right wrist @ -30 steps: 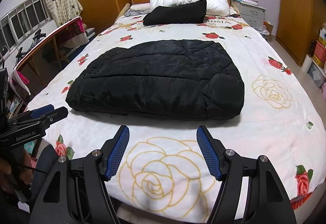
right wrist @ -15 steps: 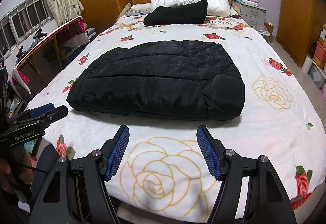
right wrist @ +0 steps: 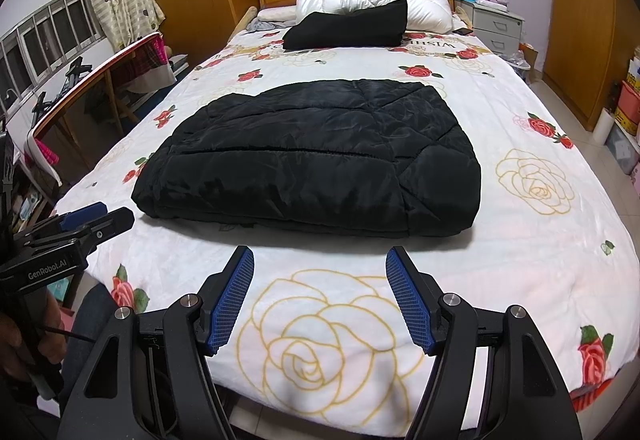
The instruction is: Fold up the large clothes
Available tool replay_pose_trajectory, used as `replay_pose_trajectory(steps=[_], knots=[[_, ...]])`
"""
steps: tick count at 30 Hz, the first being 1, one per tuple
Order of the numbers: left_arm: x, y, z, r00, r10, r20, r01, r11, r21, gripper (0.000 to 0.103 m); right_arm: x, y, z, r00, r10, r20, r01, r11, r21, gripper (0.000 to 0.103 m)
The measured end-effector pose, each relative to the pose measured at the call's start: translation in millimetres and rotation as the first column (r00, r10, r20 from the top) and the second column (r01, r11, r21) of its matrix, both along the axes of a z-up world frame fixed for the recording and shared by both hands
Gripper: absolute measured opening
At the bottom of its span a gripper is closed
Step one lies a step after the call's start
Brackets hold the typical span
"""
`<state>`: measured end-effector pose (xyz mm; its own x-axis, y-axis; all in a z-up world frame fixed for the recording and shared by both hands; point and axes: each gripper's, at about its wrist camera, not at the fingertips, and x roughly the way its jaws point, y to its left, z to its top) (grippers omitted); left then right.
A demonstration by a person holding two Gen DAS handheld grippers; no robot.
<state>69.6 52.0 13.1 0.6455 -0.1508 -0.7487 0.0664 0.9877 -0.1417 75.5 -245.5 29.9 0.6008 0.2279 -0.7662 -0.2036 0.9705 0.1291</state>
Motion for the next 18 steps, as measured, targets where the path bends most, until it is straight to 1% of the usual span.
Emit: replay_pose_trajectory(steps=[8, 18], knots=[[-3.2, -2.7, 0.6, 1.000, 0.002, 0.005, -0.002, 1.000, 0.000, 0.076, -0.4, 0.7, 0.1, 1.000, -0.002, -0.001, 0.002, 1.000, 0.001, 0.069], [-4.3, -6.2, -1.4, 1.000, 0.005, -0.011, -0.005, 1.000, -0.007, 0.076, -0.5, 1.0, -0.3, 1.000, -0.001, -0.001, 0.001, 1.000, 0.002, 0.069]])
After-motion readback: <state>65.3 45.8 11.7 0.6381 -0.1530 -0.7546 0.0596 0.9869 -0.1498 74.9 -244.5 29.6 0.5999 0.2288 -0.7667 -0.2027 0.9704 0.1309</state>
